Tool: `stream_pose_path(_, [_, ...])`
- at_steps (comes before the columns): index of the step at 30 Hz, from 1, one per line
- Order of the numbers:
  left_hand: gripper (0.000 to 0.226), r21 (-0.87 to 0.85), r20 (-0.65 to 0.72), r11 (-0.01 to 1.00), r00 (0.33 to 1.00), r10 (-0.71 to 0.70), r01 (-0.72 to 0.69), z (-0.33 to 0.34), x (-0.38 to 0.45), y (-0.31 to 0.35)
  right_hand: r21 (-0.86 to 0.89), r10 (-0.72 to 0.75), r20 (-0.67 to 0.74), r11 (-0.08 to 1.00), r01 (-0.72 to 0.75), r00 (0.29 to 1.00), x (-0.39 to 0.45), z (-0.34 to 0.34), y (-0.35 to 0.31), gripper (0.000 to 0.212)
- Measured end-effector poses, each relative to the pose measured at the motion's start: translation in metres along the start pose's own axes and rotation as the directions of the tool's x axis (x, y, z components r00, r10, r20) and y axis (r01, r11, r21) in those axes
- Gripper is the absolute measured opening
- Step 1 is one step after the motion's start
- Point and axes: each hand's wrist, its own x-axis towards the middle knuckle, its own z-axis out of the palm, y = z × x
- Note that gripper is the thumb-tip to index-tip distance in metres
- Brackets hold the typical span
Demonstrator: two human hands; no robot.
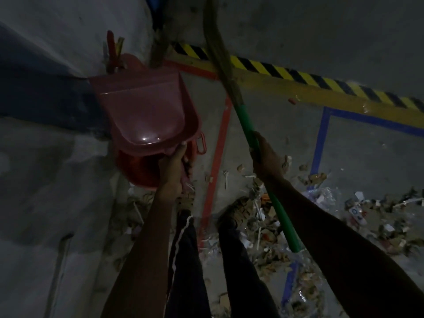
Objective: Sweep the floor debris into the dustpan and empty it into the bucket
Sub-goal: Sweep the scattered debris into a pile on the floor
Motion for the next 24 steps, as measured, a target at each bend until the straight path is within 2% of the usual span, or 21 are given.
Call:
stream_pose_path(5, [0.045,-0.02,0.005,1.0,1.0,-0.022,0.022,0.005,0.05,0.002,-0.073,-0.172,-0.011,0.983,0.171,0.985,0.056,0.039,0.006,0.05])
stream_pose_path(9, [0.045,-0.033,-0.008,0.999,1.0,-0.023,0.022,0.007,0.084,-0.001,-0.11,-0.164,-0.022,0.981,0.161,0.986,0.094,0.068,0.01,0.051])
stream_pose_path(14, [0.047,-0.054,-0.039,0.997,0.997,-0.059,0.057,-0.002,0.112,-0.011,-0.026,-0.183,-0.02,0.983,0.182,0.983,0.115,0.093,0.009,0.053])
stream_pose_path(20, [0.046,-0.078,-0.075,0.996,0.996,-0.041,0.035,-0.019,0.135,-0.039,0.024,-0.141,0.132,0.99,0.139,0.981,0.12,0.113,0.006,0.05])
stream_pose_path(24, [0.047,-0.09,-0.042,0.994,0.997,-0.061,0.057,-0.022,0.145,-0.057,-0.08,-0.086,0.242,0.991,0.108,0.966,0.128,0.134,0.009,0.043])
